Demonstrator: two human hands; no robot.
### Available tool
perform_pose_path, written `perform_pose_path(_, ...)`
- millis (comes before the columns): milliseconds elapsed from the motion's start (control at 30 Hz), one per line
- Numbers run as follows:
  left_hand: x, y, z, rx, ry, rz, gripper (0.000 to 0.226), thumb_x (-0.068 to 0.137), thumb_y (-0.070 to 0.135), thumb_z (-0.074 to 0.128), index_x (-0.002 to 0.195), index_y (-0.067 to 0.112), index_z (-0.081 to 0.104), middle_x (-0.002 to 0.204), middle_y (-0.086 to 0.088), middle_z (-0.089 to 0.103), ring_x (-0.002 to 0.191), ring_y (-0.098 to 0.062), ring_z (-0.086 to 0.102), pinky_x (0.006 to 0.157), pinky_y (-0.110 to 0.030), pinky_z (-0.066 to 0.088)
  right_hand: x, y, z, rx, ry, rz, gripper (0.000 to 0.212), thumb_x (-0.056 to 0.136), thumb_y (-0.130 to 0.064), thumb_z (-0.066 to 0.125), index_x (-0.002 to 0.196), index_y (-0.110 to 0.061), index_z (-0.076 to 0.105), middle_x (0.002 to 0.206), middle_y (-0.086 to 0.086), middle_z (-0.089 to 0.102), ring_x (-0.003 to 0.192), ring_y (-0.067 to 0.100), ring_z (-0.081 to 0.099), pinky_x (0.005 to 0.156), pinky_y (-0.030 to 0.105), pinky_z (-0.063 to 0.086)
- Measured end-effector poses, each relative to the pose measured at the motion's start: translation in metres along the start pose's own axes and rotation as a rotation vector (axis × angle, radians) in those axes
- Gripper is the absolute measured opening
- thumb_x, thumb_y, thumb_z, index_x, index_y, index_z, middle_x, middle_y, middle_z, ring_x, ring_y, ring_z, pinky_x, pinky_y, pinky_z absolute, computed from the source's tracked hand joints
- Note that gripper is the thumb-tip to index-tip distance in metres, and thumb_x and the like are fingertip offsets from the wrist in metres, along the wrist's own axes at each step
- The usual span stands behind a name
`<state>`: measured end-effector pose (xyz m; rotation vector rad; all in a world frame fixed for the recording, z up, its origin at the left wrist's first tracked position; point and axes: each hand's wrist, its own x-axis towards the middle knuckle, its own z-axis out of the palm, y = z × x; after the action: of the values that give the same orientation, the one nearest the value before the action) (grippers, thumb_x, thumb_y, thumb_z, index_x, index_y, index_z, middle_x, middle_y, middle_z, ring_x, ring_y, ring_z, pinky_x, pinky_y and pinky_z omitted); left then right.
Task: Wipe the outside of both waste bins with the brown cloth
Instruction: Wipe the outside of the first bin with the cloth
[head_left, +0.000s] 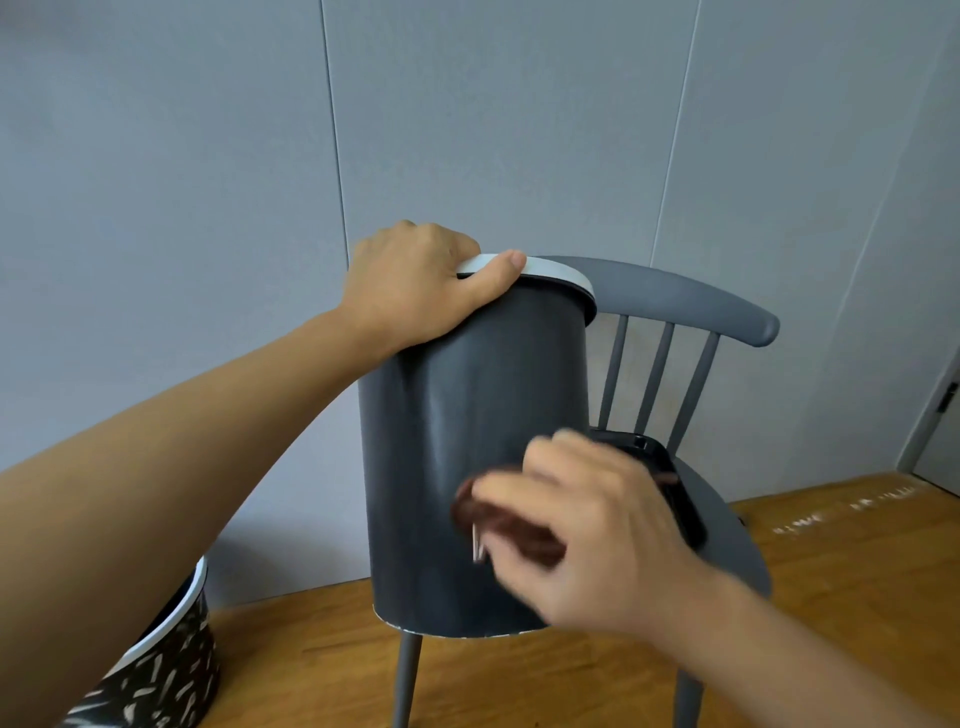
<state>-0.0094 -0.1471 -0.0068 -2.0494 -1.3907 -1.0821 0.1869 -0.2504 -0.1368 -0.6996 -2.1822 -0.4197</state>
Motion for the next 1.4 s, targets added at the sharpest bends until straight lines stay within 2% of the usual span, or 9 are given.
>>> perform_pose_path(200, -0.002, 0.008, 0.001, 0.002, -0.007, 0.023, 0.069, 0.087, 0.074, 0.04, 0.059, 0.012, 0.026, 0.048, -0.002, 0.029, 0.05, -0.023, 0.033, 0.052, -0.033, 0.026, -0.041, -0.025, 0.005, 0.031, -0.144, -0.033, 0.018, 0.082, -0.039, 0.072, 0.097, -0.03, 0.076, 0.076, -0.009, 0.05, 0.071, 0.013, 0.046, 0.059, 0.033, 0.045)
perform_pose_path(400, -0.015, -0.005, -0.015, -0.031, -0.035, -0.024, 0.078, 0.075, 0.088, 0.036, 0.061, 0.011, 0.031, 0.051, -0.005, 0.031, 0.053, -0.024, 0.032, 0.052, -0.034, 0.024, -0.038, -0.007, 0.001, 0.173, 0.211, 0.257, 0.029, 0.089, -0.03, 0.076, 0.113, -0.015, 0.079, 0.092, -0.003, 0.066, 0.082, 0.015, 0.063, 0.068, 0.033, 0.056)
perform_pose_path(667, -0.05, -0.012, -0.039, -0.18, 0.004, -0.024, 0.07, 0.081, 0.074, 0.051, 0.056, 0.013, 0.027, 0.049, 0.001, 0.026, 0.052, -0.02, 0.027, 0.051, -0.032, 0.023, 0.005, 0.02, -0.005, 0.259, 0.369, 0.415, 0.038, 0.094, -0.042, 0.068, 0.123, -0.019, 0.076, 0.106, 0.0, 0.07, 0.097, 0.013, 0.067, 0.084, 0.029, 0.059)
perform_pose_path(767, -0.054, -0.016, -0.043, -0.202, 0.004, -0.058, 0.07, 0.081, 0.074, 0.053, 0.056, 0.013, 0.028, 0.051, 0.0, 0.026, 0.053, -0.02, 0.027, 0.052, -0.032, 0.022, 0.031, 0.022, -0.007, 0.25, 0.415, 0.416, 0.034, 0.093, -0.042, 0.068, 0.121, -0.023, 0.076, 0.104, -0.003, 0.067, 0.095, 0.015, 0.065, 0.084, 0.036, 0.057)
perform_pose_path(867, -0.052, -0.015, -0.044, -0.182, 0.004, -0.095, 0.07, 0.081, 0.074, 0.054, 0.057, 0.015, 0.024, 0.053, -0.001, 0.025, 0.054, -0.02, 0.025, 0.052, -0.034, 0.021, 0.035, 0.012, -0.002, 0.2, 0.345, 0.351, 0.033, 0.093, -0.041, 0.067, 0.12, -0.023, 0.075, 0.102, -0.002, 0.065, 0.094, 0.019, 0.065, 0.078, 0.042, 0.057)
perform_pose_path(1033, -0.039, -0.022, -0.036, -0.131, -0.01, -0.173, 0.072, 0.081, 0.078, 0.051, 0.059, 0.015, 0.024, 0.054, -0.002, 0.025, 0.054, -0.021, 0.026, 0.053, -0.034, 0.023, -0.013, -0.022, 0.015, 0.04, 0.094, 0.134, 0.027, 0.09, -0.036, 0.072, 0.111, -0.02, 0.076, 0.089, -0.003, 0.062, 0.081, 0.02, 0.058, 0.064, 0.038, 0.054)
perform_pose_path(1233, -0.028, -0.006, -0.026, -0.061, -0.039, -0.141, 0.071, 0.081, 0.079, 0.048, 0.059, 0.014, 0.029, 0.051, -0.001, 0.029, 0.055, -0.022, 0.034, 0.053, -0.033, 0.026, -0.07, -0.053, 0.018, -0.001, -0.297, -0.071, 0.02, 0.088, -0.043, 0.066, 0.098, -0.028, 0.075, 0.082, -0.012, 0.058, 0.074, 0.011, 0.05, 0.062, 0.031, 0.05)
perform_pose_path(1300, -0.026, -0.007, -0.025, -0.045, -0.041, -0.145, 0.072, 0.08, 0.081, 0.047, 0.06, 0.013, 0.032, 0.051, -0.002, 0.032, 0.056, -0.023, 0.037, 0.055, -0.034, 0.029, -0.073, -0.053, 0.015, 0.026, -0.262, -0.022, 0.019, 0.088, -0.041, 0.068, 0.1, -0.028, 0.075, 0.081, -0.012, 0.057, 0.073, 0.011, 0.05, 0.061, 0.032, 0.051)
perform_pose_path(1400, -0.025, -0.009, -0.025, -0.035, -0.043, -0.165, 0.073, 0.079, 0.083, 0.045, 0.06, 0.014, 0.032, 0.05, 0.0, 0.031, 0.055, -0.023, 0.036, 0.054, -0.033, 0.029, -0.061, -0.043, 0.013, 0.067, -0.012, 0.133, 0.026, 0.091, -0.035, 0.072, 0.112, -0.021, 0.077, 0.087, -0.006, 0.062, 0.078, 0.015, 0.057, 0.064, 0.034, 0.053)
